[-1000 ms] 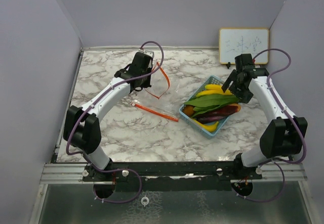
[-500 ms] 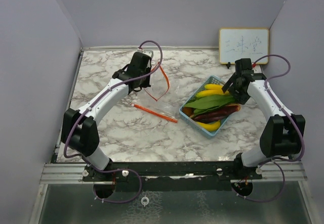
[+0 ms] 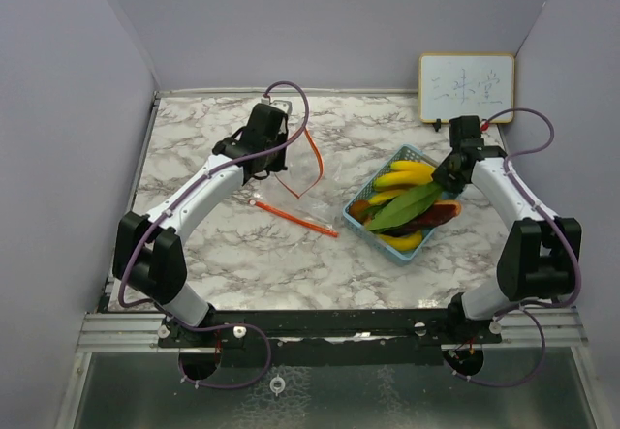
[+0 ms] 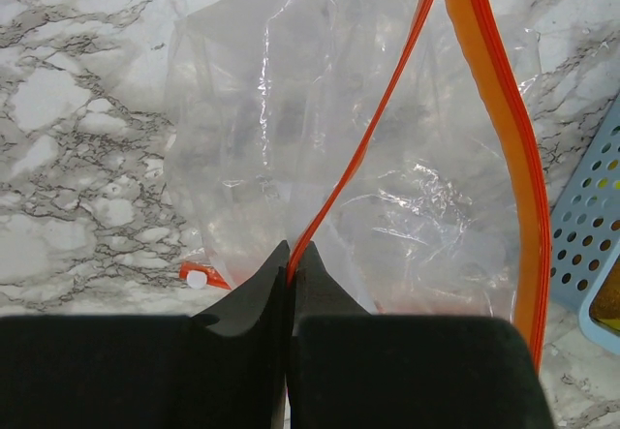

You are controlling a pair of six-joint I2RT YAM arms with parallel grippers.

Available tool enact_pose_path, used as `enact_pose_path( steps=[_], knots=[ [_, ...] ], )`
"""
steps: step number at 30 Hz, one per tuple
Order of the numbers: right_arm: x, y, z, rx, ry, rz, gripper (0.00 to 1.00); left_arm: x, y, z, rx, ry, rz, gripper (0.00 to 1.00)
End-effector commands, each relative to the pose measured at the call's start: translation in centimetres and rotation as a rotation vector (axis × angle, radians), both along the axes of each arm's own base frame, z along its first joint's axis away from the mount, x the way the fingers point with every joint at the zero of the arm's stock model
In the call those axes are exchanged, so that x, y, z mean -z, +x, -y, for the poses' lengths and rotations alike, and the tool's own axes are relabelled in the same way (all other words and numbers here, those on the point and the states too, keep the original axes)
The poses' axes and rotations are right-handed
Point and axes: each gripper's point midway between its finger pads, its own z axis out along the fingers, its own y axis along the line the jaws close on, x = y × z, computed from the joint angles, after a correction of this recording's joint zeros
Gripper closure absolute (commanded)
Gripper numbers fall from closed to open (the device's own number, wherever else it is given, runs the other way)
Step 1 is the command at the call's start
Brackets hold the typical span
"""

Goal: Place the food in the zip-top bag and seal the zipper
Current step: Pick up the fake vegetable from the bin.

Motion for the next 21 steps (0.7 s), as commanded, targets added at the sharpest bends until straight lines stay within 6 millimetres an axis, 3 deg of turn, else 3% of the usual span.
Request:
enact_pose_path(
  steps=[1, 7, 12, 17, 21],
  knots=[
    [-5.9, 0.1, 0.0, -0.06, -0.025, 0.113, 0.84, -1.7, -0.3, 0.0, 0.0, -0.032, 0.039, 1.0],
    [-14.4, 1.6, -3.9, -0.294, 0.088, 0.376, 0.92, -1.8, -0.5, 0.1, 0.002, -0.043, 0.036, 1.0],
    [-21.1, 3.1, -10.8, -0.623, 0.323, 0.646, 0.95, -2.6, -0.4, 1.4, 0.029, -0.107, 0.044, 1.0],
    [-25.5, 2.9, -15.8, -0.871, 0.572, 0.838, 0.96, -4.2, -0.5, 3.2, 0.07, -0.207, 0.053, 1.0],
    [-28.8, 2.1, -17.7, -0.98, 0.732, 0.961, 0.96, -5.5, -1.1, 4.6, 0.109, -0.305, 0.062, 1.0]
  ],
)
